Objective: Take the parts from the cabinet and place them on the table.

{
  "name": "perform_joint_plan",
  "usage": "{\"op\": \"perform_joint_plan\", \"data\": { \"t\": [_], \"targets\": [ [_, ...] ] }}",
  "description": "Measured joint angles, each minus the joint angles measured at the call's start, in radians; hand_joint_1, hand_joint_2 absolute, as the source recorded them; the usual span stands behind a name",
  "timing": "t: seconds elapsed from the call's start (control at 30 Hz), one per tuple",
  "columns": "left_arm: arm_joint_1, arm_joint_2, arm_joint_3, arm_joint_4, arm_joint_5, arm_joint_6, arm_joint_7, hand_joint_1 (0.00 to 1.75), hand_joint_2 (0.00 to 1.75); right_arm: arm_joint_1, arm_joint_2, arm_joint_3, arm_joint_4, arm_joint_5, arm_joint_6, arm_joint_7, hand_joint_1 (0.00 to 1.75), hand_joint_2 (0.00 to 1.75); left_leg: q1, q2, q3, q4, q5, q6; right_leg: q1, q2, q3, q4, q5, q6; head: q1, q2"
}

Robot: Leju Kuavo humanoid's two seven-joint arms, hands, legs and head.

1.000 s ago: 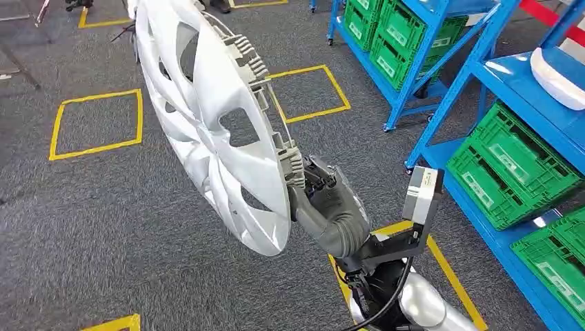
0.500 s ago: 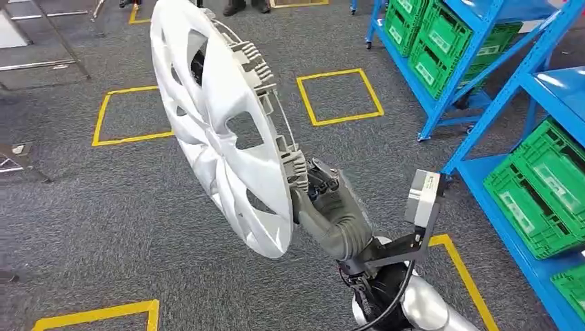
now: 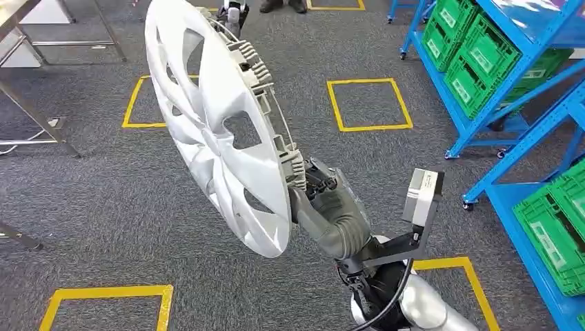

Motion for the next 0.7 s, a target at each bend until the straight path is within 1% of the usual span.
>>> {"op": "perform_joint_plan", "data": {
  "t": [0.03,0.07,0.1,0.13,0.17,0.2,0.23,0.27,0.3,0.33,0.4,0.43,0.47,0.5,0.53,0.57,0.6,0.63,0.67,0.7],
  "targets": [
    [-0.002,0.0,0.0,0.0,0.0,0.0,0.0,0.0,1.75,0.0,0.0,0.0,0.0,0.0,0.0,0.001,1.75,1.75,-0.001,-0.007,0.0,0.0,0.0,0.002,0.001,0.017,-0.038,0.077,-0.036,-0.002,0.009,0.0],
    [-0.002,0.0,0.0,0.0,0.0,-0.001,0.0,0.0,1.75,0.001,-0.001,0.0,0.0,0.0,0.0,0.001,1.75,1.75,-0.003,-0.014,0.0,0.0,-0.002,0.004,0.002,0.028,-0.081,0.158,-0.066,-0.004,0.012,0.0],
    [-0.002,0.0,-0.001,0.0,0.0,-0.002,0.0,0.0,1.75,0.002,-0.001,0.001,0.0,0.0,0.0,0.001,1.75,1.75,-0.006,-0.022,0.0,0.002,-0.003,0.006,0.003,0.031,-0.121,0.225,-0.081,-0.006,0.013,0.0],
    [-0.001,0.0,-0.001,0.0,0.0,-0.002,0.0,0.0,1.75,0.003,-0.001,0.001,0.001,0.0,0.0,0.001,1.75,1.75,-0.008,-0.031,0.001,0.003,-0.004,0.007,0.005,0.031,-0.138,0.245,-0.069,-0.009,0.013,0.0],
    [-0.001,0.0,-0.002,0.0,0.002,-0.002,0.0,0.0,1.75,0.004,-0.002,0.001,0.001,0.0,-0.001,0.002,1.75,1.75,-0.01,-0.041,0.002,0.005,-0.006,0.009,0.007,0.032,-0.133,0.216,-0.034,-0.013,0.013,0.0],
    [-0.001,0.0,-0.002,0.0,0.002,-0.002,0.0,0.0,1.75,0.004,-0.002,0.001,0.001,0.0,-0.002,0.002,1.75,1.75,-0.011,-0.053,0.004,0.007,-0.007,0.009,0.009,0.035,-0.11,0.153,0.013,-0.017,0.014,0.0],
    [-0.002,0.0,-0.002,0.0,0.002,-0.002,0.0,0.0,1.75,0.004,-0.002,0.0,0.001,0.0,-0.002,0.003,1.75,1.75,-0.011,-0.063,0.006,0.01,-0.01,0.007,0.009,0.046,-0.077,0.072,0.062,-0.022,0.014,0.0],
    [-0.002,-0.001,-0.002,0.0,0.002,-0.002,0.0,0.0,1.75,0.003,-0.002,0.0,0.001,0.0,-0.002,0.003,1.75,1.75,-0.011,-0.071,0.008,0.013,-0.013,0.004,0.009,0.074,-0.051,-0.003,0.1,-0.027,0.015,0.0],
    [-0.004,-0.002,-0.003,0.0,0.003,-0.002,0.0,0.0,1.75,0.004,-0.002,0.001,0.001,0.0,-0.002,0.003,1.75,1.75,-0.017,-0.078,-0.002,0.02,-0.015,-0.002,0.008,0.106,-0.042,-0.019,0.089,-0.029,0.011,0.0],
    [-0.004,-0.001,-0.003,0.0,0.004,-0.002,0.0,0.0,1.75,0.002,-0.002,0.001,0.0,0.0,-0.002,0.002,1.75,1.75,-0.01,-0.086,-0.009,0.023,-0.013,-0.007,0.009,0.1,-0.036,-0.037,0.08,-0.026,0.011,0.0],
    [0.0,-0.002,-0.005,0.0,0.005,-0.003,0.0,0.0,1.75,0.003,-0.002,0.001,0.001,0.0,-0.001,0.003,1.75,1.75,-0.002,-0.1,-0.011,0.018,-0.01,-0.018,0.015,0.091,-0.036,-0.036,0.081,-0.032,0.011,0.0],
    [0.0,-0.001,-0.005,0.0,0.007,-0.003,0.0,0.0,1.75,0.003,-0.002,0.001,0.0,0.0,-0.001,0.003,1.75,1.75,-0.005,-0.111,-0.01,0.019,-0.011,-0.024,0.009,0.08,-0.031,-0.045,0.084,-0.037,0.01,0.0],
    [0.001,-0.001,-0.005,0.0,0.008,-0.003,0.0,0.0,1.75,0.003,-0.002,0.001,0.001,0.0,-0.001,0.005,1.75,1.75,-0.007,-0.09,-0.015,0.029,-0.023,-0.028,0.005,0.068,-0.023,-0.051,0.086,-0.041,0.011,0.0],
    [0.0,-0.001,-0.006,0.0,0.009,-0.003,0.0,0.0,1.75,0.003,-0.002,0.001,0.001,0.0,-0.001,0.005,1.75,1.75,-0.008,-0.06,-0.03,0.064,-0.047,-0.035,0.005,0.059,-0.017,-0.055,0.085,-0.045,0.0,0.0],
    [-0.002,-0.001,-0.006,0.0,0.01,-0.003,0.0,0.0,1.75,0.002,-0.002,0.001,0.001,0.0,-0.001,0.005,1.75,1.75,-0.004,-0.04,-0.063,0.138,-0.081,-0.041,0.006,0.047,-0.013,-0.055,0.083,-0.049,-0.003,0.0],
    [-0.004,-0.001,-0.006,0.0,0.01,-0.003,0.0,0.0,1.75,0.002,-0.002,0.001,0.001,0.0,-0.001,0.005,1.75,1.75,0.0,-0.03,-0.1,0.214,-0.112,-0.046,0.006,0.036,-0.012,-0.055,0.081,-0.051,-0.004,0.0],
    [-0.003,-0.001,-0.006,0.0,0.011,-0.004,0.0,0.0,1.75,0.003,-0.002,0.001,0.001,0.0,-0.001,0.005,1.75,1.75,0.003,-0.025,-0.135,0.282,-0.134,-0.05,0.007,0.025,-0.01,-0.054,0.079,-0.05,-0.004,0.0],
    [-0.002,-0.001,-0.007,0.0,0.011,-0.004,0.002,0.0,1.75,0.003,-0.002,0.001,0.001,0.0,-0.001,0.005,1.75,1.75,0.006,-0.023,-0.15,0.306,-0.133,-0.053,0.006,0.017,-0.009,-0.054,0.077,-0.05,-0.004,0.0],
    [0.0,-0.001,-0.007,0.0,0.011,-0.005,0.006,0.0,1.75,0.003,-0.002,0.001,0.001,0.0,0.0,0.006,1.75,1.75,0.009,-0.022,-0.14,0.285,-0.106,-0.055,0.006,0.007,-0.006,-0.054,0.075,-0.048,-0.005,0.0],
    [0.0,-0.001,-0.007,0.0,0.011,-0.005,0.006,0.0,1.75,0.003,-0.002,0.001,0.001,0.0,0.0,0.007,1.75,1.75,0.011,-0.02,-0.114,0.23,-0.069,-0.056,0.006,0.001,-0.003,-0.054,0.072,-0.046,-0.005,0.0]
  ]
}}
